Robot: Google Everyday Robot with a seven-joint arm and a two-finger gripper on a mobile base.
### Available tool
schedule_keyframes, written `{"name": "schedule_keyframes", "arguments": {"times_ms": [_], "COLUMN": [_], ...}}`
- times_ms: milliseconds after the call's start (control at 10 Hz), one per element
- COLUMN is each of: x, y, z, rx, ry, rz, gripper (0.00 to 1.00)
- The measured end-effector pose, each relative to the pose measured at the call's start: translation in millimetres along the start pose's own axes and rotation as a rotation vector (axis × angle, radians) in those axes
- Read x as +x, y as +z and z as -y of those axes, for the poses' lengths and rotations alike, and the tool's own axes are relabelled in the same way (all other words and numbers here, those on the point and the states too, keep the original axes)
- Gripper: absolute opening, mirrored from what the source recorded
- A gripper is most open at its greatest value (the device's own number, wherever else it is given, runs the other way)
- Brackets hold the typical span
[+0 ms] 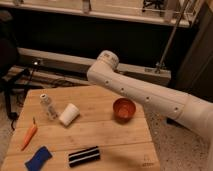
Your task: Move the arm in a circular motion
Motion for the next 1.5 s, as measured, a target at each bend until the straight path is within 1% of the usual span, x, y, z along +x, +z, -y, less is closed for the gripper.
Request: {"name": "schedule_keyframes", "arguments": {"times_ms": [100,200,300,400,500,600,700,800,900,1000,1100,1200,1300,1400,1500], "x": [-1,-12,-27,-49,-85,-110,-139,-162,-176,-194,-219,-244,-261,-283,-302], "y": [-2,-5,-7,-12,-21,-30,-42,-53,-60,-67,-76,-82,-84,-80,-71], "z": [-34,-67,-95,-122,-155,-166,-164,-149,-130,-106,-73,-42,-21,9,46], "rx": [-0.082,-0.165,-0.234,-0.304,-0.390,-0.426,-0.438,-0.422,-0.388,-0.339,-0.280,-0.236,-0.210,-0.173,-0.126], "ry": [0.039,0.085,0.128,0.182,0.260,0.303,0.332,0.328,0.310,0.278,0.216,0.141,0.080,-0.008,-0.104], "rz": [-0.030,-0.028,-0.010,0.023,0.092,0.151,0.238,0.322,0.382,0.457,0.557,0.649,0.712,0.791,0.861], "gripper": [0.00,0.00,0.00,0.00,0.00,0.00,0.00,0.00,0.00,0.00,0.00,0.00,0.00,0.00,0.00]}}
